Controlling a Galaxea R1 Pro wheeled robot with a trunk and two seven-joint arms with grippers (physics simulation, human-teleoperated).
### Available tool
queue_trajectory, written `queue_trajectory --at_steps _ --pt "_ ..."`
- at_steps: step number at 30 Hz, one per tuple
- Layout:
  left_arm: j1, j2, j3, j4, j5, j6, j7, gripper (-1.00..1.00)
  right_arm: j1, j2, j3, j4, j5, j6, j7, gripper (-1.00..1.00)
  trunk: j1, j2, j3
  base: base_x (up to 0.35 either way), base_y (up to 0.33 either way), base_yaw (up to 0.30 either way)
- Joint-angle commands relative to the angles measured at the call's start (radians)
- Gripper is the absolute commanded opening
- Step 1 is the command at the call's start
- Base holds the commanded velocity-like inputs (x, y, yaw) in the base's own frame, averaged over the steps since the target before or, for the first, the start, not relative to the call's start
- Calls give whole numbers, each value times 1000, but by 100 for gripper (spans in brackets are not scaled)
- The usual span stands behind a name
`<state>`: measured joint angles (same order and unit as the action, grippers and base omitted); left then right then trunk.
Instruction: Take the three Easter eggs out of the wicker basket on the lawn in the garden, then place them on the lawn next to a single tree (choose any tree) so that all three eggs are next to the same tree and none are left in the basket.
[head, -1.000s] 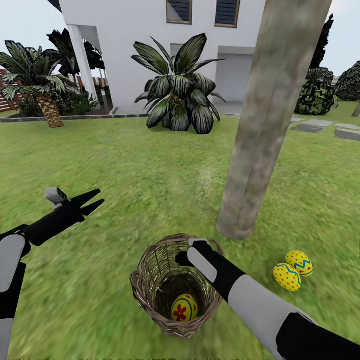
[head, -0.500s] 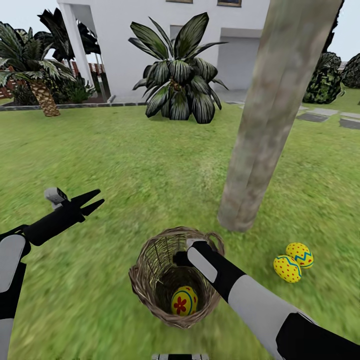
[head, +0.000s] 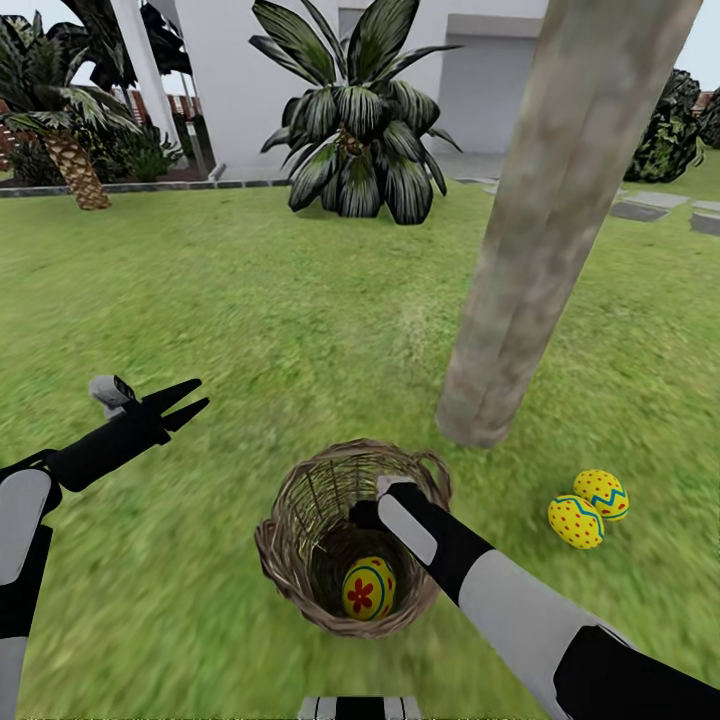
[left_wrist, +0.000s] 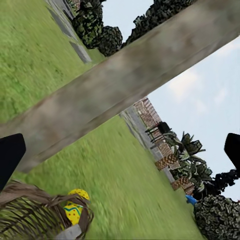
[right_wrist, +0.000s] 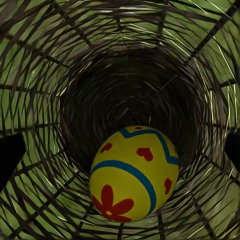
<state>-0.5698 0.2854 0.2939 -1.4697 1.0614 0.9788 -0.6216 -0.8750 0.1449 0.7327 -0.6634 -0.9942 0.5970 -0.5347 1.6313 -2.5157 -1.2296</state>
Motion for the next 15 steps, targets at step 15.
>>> queue_trajectory --at_steps 15 --pt "-1 0 1 0 -1 5 -4 100 -1 1 5 3 -12 -19 -12 100 6 -4 -59 0 0 0"
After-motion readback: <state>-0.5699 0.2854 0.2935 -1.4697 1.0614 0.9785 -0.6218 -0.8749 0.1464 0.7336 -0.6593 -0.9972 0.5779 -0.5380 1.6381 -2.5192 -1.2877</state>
